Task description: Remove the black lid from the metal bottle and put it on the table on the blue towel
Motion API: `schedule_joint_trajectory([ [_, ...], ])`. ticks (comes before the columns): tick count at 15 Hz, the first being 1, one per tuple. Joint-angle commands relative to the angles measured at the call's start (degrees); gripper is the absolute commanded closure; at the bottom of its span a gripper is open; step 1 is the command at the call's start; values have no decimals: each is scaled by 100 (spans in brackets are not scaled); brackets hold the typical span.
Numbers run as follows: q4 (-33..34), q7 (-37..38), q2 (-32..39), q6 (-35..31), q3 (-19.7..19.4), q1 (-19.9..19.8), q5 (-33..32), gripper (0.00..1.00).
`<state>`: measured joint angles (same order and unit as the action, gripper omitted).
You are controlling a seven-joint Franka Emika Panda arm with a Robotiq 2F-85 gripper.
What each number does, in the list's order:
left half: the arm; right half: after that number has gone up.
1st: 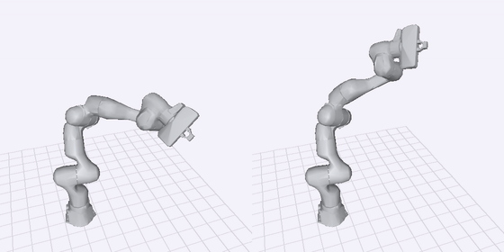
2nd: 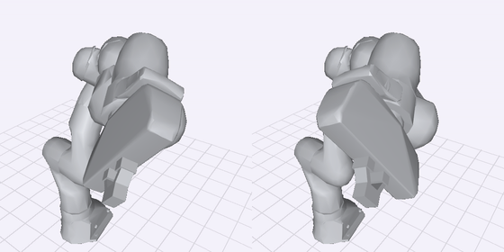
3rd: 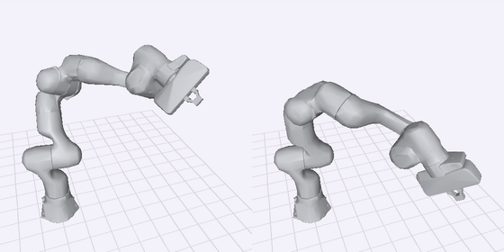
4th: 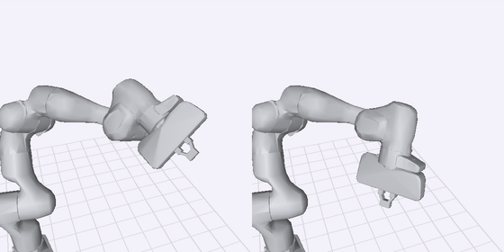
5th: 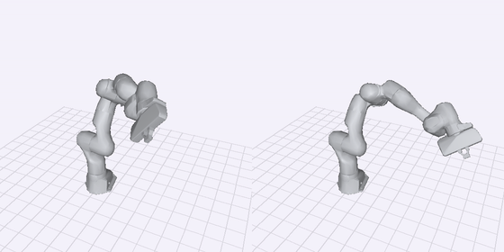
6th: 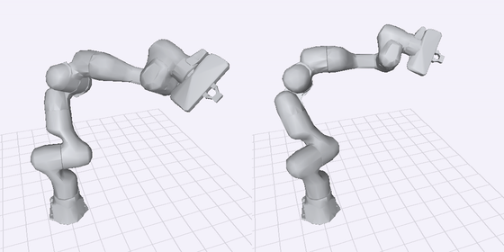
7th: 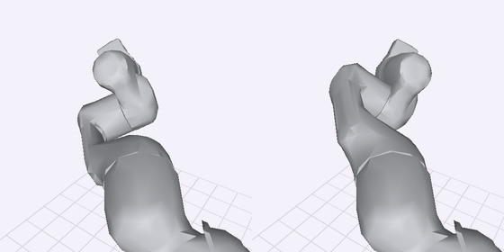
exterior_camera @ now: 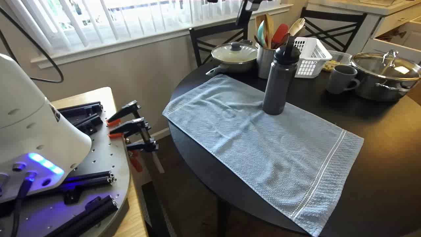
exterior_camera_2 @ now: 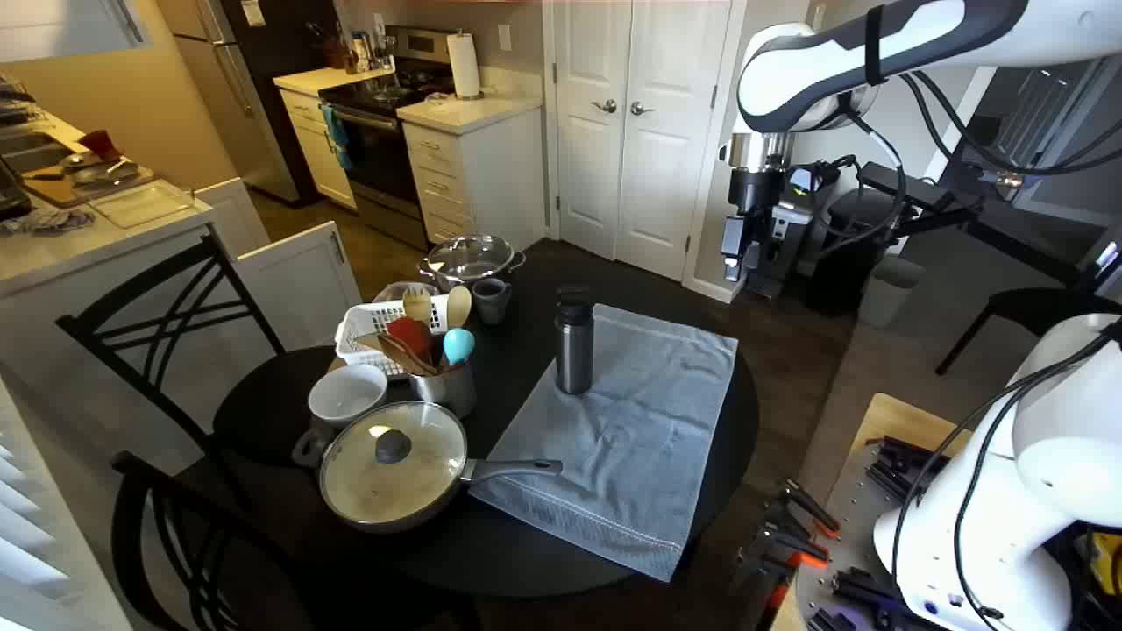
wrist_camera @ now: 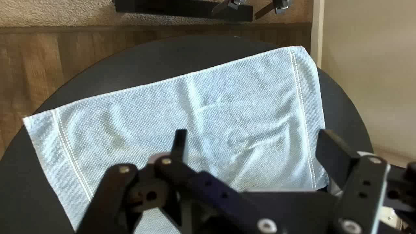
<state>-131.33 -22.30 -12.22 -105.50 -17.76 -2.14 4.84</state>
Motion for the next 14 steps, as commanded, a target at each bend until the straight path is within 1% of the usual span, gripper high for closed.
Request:
schedule_joint_trajectory([
  [1, 7, -36, 16, 11, 205, -216, 42, 0],
  [5, 7, -36, 16, 11, 205, -216, 42, 0],
  [7, 196, -338, 409, -669, 265, -145, -111, 0],
  [9, 399, -826, 873, -1381, 351, -52, -22, 0],
  [11, 582, -1286, 1291, -2021, 523, 2, 170, 0],
  [14, 977, -1960, 1831, -2545, 934, -38, 414, 0],
])
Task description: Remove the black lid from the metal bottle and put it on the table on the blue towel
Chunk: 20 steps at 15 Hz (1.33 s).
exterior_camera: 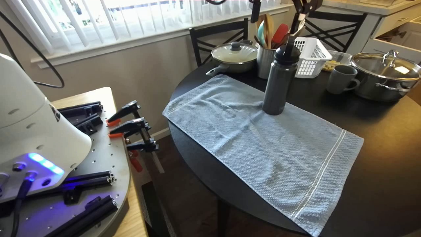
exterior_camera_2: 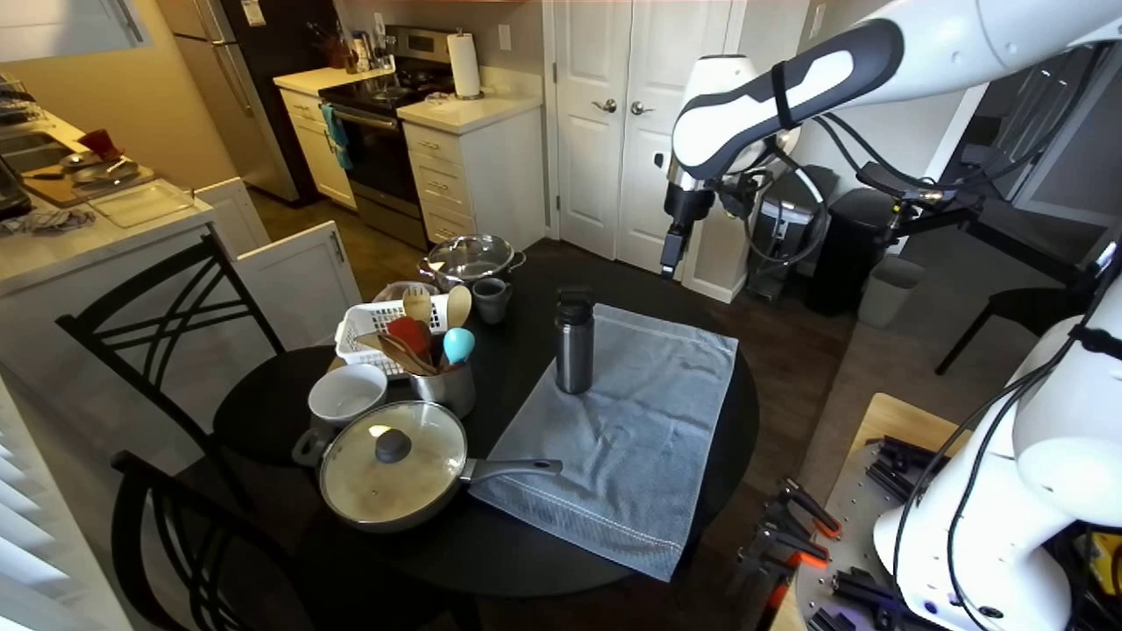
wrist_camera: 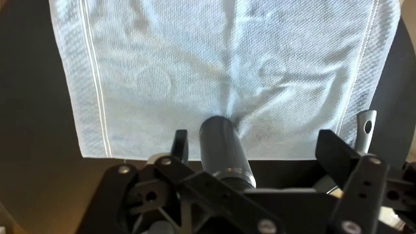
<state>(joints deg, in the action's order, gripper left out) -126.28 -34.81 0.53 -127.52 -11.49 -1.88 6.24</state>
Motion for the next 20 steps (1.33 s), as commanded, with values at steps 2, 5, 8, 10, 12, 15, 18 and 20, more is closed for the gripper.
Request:
schedule_joint_trajectory([
  [2, 794, -1183, 834, -521, 560, -155, 347, 0],
  [5, 1156, -2003, 1137, -716, 845, -302, 439, 0],
  [8, 1455, -3129, 1473, -780, 1138, -538, 962, 0],
  [10, 1630, -3864, 1706, -669, 1317, -717, 1398, 0],
  [12, 1765, -4259, 1907, -595, 1418, -808, 1562, 0],
  [15, 1940, -4213, 2107, -599, 1413, -792, 1324, 0],
  [18, 2174, -3645, 2179, -586, 1286, -600, 848, 0],
  [20, 2359, -3051, 2225, -532, 1173, -452, 367, 0],
])
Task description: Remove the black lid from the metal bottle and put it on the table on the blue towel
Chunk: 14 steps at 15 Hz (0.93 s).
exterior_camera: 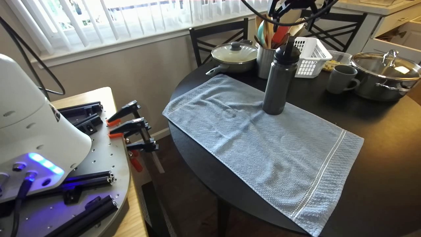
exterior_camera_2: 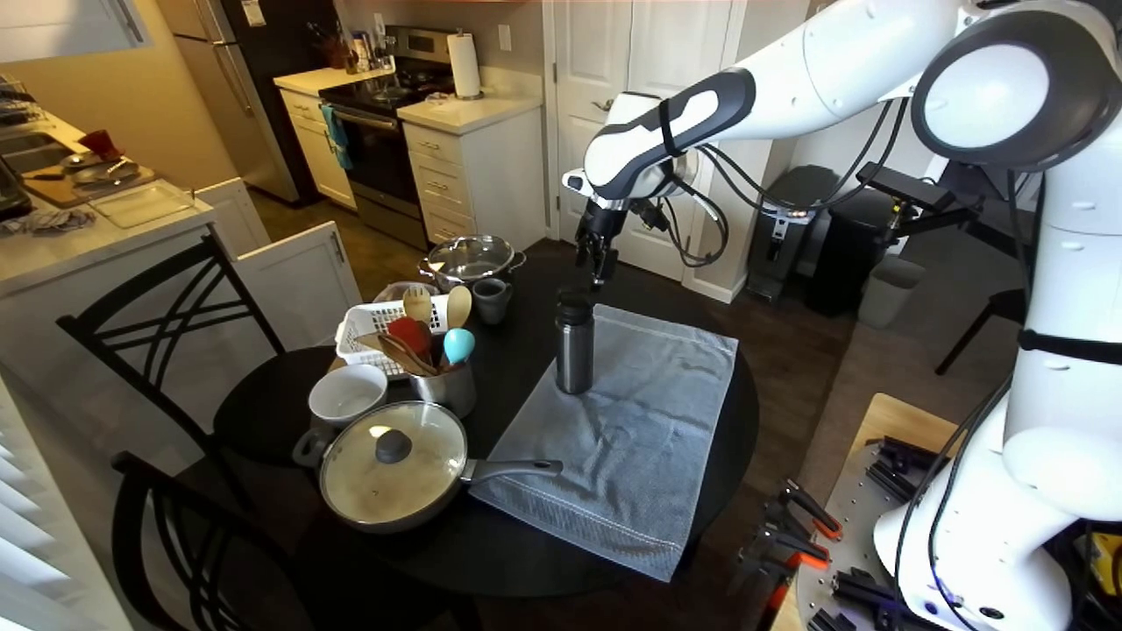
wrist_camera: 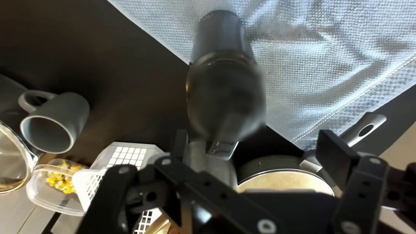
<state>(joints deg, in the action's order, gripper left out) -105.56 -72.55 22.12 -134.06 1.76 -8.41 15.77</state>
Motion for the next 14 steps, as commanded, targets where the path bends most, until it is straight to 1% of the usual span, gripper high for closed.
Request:
schedule_joint_trajectory([
  [1, 373, 956, 94, 180, -170, 239, -791, 0],
  [3, 541, 1598, 174, 364, -244, 361, -1263, 0],
  [5, 665, 2138, 260, 580, -263, 429, -1549, 0],
  [8, 859, 2647, 420, 1008, -187, 418, -1625, 0],
  [10, 986, 2850, 527, 1219, -143, 389, -1568, 0],
  [14, 1192, 3100, 732, 1330, -83, 345, -1503, 0],
])
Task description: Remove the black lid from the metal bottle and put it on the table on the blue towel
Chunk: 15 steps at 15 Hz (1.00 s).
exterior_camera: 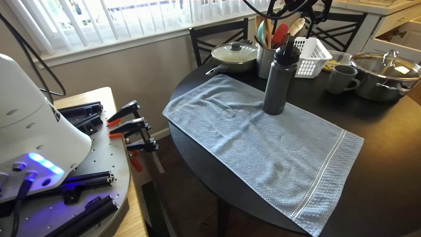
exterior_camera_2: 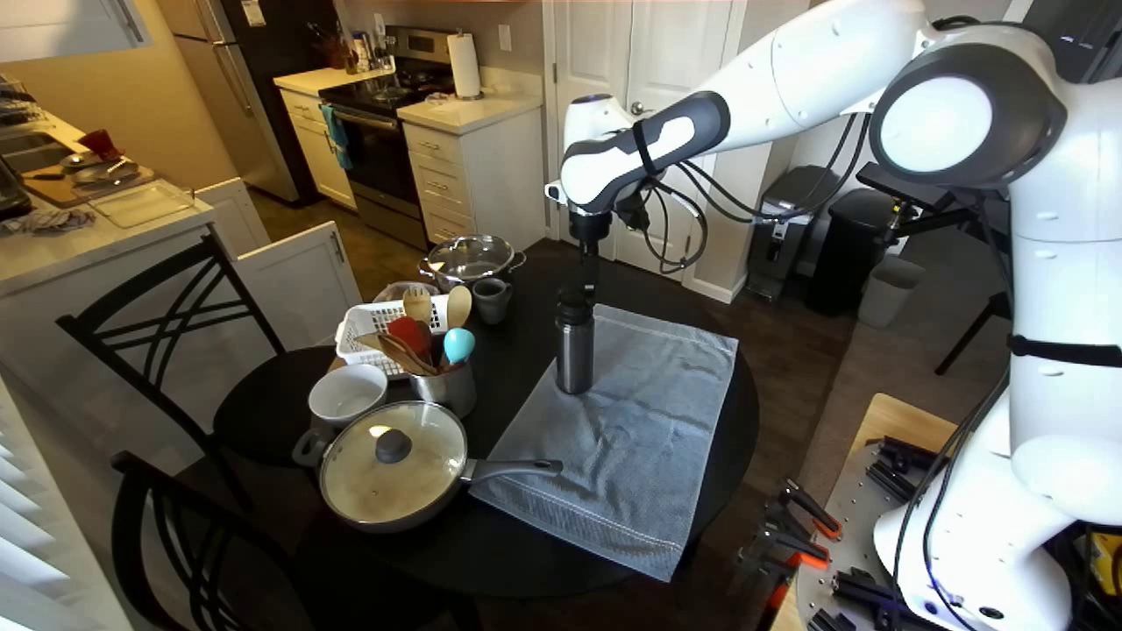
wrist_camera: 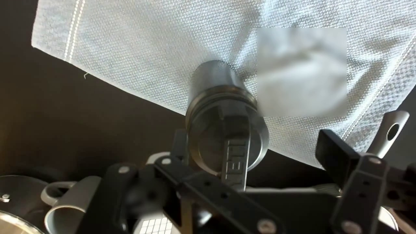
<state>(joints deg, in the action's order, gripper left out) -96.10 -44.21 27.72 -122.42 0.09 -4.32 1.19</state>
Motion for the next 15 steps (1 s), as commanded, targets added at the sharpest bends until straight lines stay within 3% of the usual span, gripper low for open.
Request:
schedule_joint_trajectory([
  [1, 303, 336, 229, 139, 91, -51, -59, 0],
  [9, 667, 731, 602, 173, 181, -57, -83, 0],
  [10, 690, 742, 624, 179, 187, -68, -81, 25],
  [11, 706, 736, 645, 174, 196, -77, -78, 27],
  [15, 739, 773, 662, 178, 200, -87, -80, 53],
])
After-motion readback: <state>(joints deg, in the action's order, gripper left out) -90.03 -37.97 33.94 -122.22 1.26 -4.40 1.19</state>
